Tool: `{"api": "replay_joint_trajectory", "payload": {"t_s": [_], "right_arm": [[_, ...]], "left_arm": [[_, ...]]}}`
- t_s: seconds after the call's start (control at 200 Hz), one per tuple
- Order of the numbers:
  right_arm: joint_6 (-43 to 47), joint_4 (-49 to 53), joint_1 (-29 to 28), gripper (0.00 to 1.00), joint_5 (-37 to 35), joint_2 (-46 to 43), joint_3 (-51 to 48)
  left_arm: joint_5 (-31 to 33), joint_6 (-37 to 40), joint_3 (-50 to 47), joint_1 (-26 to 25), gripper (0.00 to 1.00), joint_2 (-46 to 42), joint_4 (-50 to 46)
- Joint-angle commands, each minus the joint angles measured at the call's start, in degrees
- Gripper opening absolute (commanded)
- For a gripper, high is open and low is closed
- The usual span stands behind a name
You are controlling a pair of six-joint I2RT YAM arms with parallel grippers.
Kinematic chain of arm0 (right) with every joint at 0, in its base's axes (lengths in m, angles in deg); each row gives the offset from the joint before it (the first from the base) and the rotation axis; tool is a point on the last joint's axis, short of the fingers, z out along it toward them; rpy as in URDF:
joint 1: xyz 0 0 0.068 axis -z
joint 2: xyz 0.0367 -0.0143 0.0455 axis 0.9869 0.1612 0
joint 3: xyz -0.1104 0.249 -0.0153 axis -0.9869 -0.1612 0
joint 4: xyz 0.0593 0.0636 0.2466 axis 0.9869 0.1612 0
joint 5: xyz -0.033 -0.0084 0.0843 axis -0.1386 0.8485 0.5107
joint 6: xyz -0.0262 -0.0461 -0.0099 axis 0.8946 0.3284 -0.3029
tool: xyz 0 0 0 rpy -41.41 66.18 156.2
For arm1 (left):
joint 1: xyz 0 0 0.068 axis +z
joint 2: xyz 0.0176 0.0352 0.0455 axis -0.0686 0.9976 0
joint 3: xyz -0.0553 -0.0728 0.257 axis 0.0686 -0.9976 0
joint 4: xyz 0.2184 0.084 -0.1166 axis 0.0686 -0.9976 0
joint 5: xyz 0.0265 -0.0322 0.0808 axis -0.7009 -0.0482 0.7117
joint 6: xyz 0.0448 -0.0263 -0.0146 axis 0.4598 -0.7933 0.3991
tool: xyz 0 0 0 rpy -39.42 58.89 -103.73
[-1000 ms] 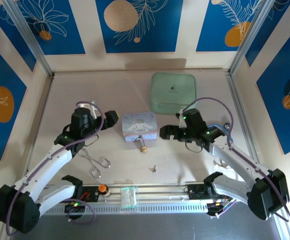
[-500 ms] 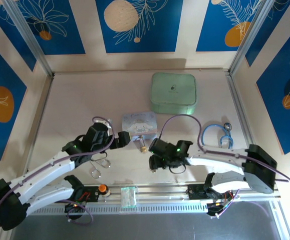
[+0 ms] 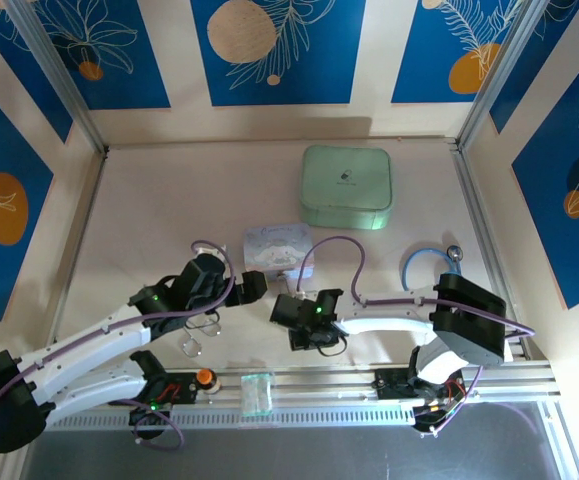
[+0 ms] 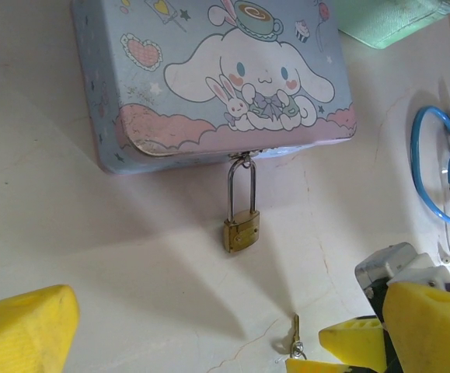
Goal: Unlock the padlock with the key
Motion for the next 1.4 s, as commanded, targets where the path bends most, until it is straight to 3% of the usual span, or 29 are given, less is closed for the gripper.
{"api": "replay_joint_trajectory", "payload": {"t_s": [0.0, 0.385, 0.67, 0.981, 1.396], "right_arm": [[-2.32, 1.29, -0.3, 0.5, -0.07, 0.71, -0.12], [-2.77, 7.38, -1.13, 0.46, -0.45, 2.14, 0.07], [1.19, -1.4, -1.09, 0.42, 0.26, 2.02, -0.04], [-2.12, 1.46, -0.71, 0.4, -0.72, 4.34, -0.03], [-1.08, 1.9, 1.1, 0.22, -1.09, 3.49, -3.09]], "left_arm": [[1.41, -1.08, -0.53, -0.82, 1.0, 0.21, 0.24], [2.16, -1.98, -1.25, -1.09, 1.0, 0.47, 1.44], [2.07, -2.73, -2.31, -1.21, 1.0, 0.82, 2.81], [1.89, -3.45, -3.46, -1.26, 1.0, 0.07, 3.04], [1.81, -4.75, -4.42, -1.28, 1.0, 0.91, 4.62]]}}
